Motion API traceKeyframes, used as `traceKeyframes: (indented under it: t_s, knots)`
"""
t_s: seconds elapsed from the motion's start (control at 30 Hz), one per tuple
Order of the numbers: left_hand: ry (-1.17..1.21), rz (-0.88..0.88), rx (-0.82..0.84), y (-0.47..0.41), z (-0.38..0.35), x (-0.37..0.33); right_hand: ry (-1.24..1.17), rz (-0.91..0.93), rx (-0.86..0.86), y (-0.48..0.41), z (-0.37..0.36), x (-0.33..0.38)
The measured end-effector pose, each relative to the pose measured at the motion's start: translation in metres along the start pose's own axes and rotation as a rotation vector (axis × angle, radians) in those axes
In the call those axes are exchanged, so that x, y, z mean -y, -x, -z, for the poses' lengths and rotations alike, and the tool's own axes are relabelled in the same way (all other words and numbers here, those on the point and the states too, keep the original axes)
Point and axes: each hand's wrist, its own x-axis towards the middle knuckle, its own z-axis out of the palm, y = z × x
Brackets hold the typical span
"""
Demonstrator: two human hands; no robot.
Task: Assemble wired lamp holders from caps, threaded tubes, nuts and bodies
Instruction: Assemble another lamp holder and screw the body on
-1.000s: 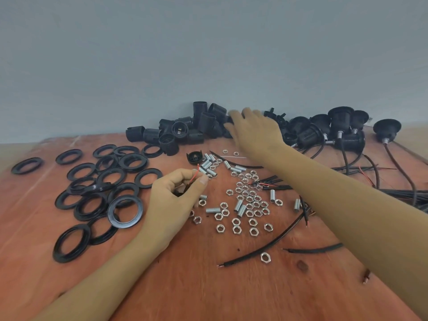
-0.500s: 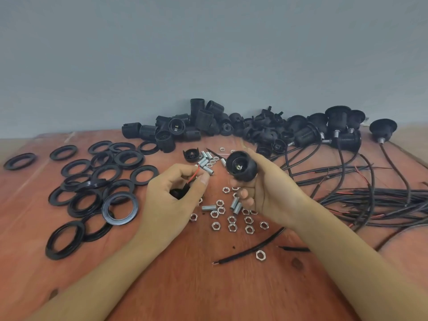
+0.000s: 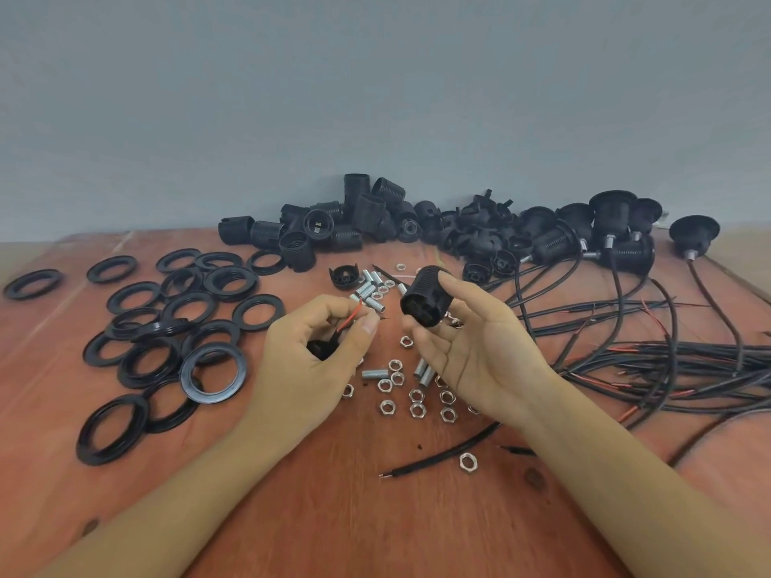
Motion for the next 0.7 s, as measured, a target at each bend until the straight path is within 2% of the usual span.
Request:
traceKeyframes:
  t_s: [0.27, 0.7]
  knots:
    - [-0.014, -0.006, -0.002, 0.001, -0.002, -0.003, 0.023, -0.05, -0.032, 0.002, -0.005, -0.007]
    - [-0.052, -0.018, -0.034, -0.001, -0.001, -0.003, -0.047, -0.085, 0.045, 0.007, -0.014, -0.014]
